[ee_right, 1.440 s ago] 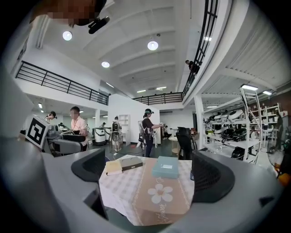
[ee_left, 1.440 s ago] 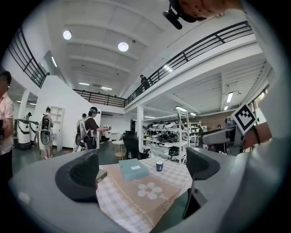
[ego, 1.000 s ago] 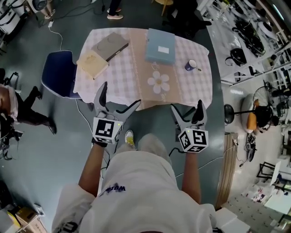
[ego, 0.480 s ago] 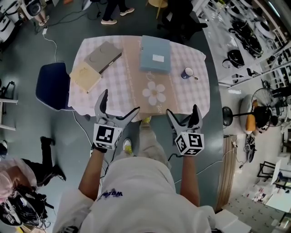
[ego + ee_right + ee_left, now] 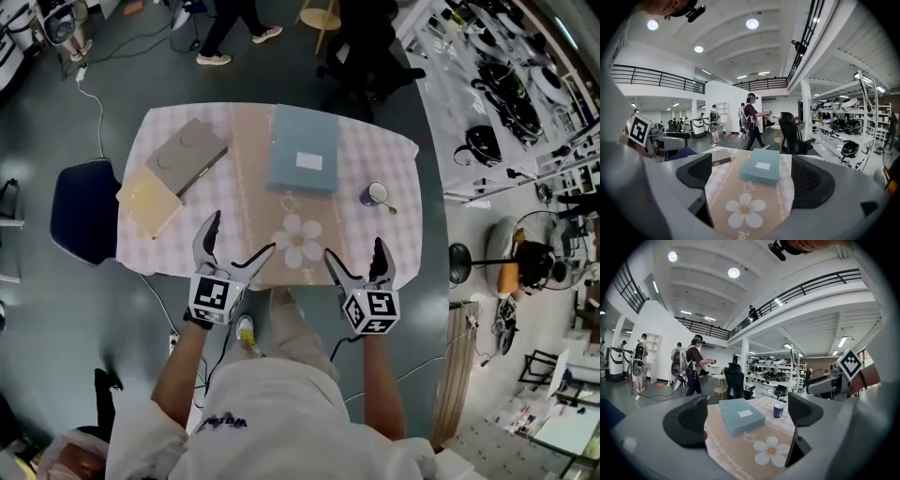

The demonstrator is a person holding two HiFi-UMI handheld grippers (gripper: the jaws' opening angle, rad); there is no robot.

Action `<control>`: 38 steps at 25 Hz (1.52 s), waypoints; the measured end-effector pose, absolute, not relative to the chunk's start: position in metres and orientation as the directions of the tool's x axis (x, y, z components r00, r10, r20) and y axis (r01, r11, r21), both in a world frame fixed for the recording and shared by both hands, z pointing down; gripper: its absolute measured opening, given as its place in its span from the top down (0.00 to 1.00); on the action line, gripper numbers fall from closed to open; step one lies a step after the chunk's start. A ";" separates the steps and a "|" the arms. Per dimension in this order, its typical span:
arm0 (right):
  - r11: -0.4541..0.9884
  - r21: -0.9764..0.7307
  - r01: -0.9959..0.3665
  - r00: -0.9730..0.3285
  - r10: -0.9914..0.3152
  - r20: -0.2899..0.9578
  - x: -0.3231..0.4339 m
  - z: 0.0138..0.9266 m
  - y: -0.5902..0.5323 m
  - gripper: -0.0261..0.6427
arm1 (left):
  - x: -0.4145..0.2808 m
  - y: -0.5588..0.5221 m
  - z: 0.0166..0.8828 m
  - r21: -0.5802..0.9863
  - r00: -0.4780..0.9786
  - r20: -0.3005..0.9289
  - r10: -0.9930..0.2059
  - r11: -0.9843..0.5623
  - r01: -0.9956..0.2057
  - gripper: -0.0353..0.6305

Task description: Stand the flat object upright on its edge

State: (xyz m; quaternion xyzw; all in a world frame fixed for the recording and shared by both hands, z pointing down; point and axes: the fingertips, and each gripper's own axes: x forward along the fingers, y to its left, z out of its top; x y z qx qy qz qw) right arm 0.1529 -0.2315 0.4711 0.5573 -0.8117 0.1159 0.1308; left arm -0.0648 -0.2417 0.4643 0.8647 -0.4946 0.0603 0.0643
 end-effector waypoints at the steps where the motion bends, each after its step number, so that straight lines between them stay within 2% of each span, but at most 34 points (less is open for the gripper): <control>1: 0.356 -0.047 -0.933 -0.349 -0.868 0.353 0.155 0.477 -0.242 0.17 | -0.061 -0.251 0.470 0.057 0.504 0.180 -0.845 -0.502 -0.863 0.15; 15: 0.377 -0.087 -0.922 -0.366 -0.775 0.515 0.181 0.608 -0.349 0.21 | -0.026 -0.355 0.593 0.081 0.508 0.360 -0.782 -0.517 -0.852 0.15; 28: 0.420 -0.081 -0.904 -0.379 -0.700 0.605 0.180 0.703 -0.411 0.27 | -0.014 -0.427 0.702 0.133 0.489 0.479 -0.729 -0.491 -0.861 0.15; 38: 0.437 -0.062 -0.897 -0.366 -0.658 0.659 0.178 0.750 -0.431 0.34 | -0.008 -0.439 0.758 0.155 0.461 0.551 -0.696 -0.457 -0.876 0.25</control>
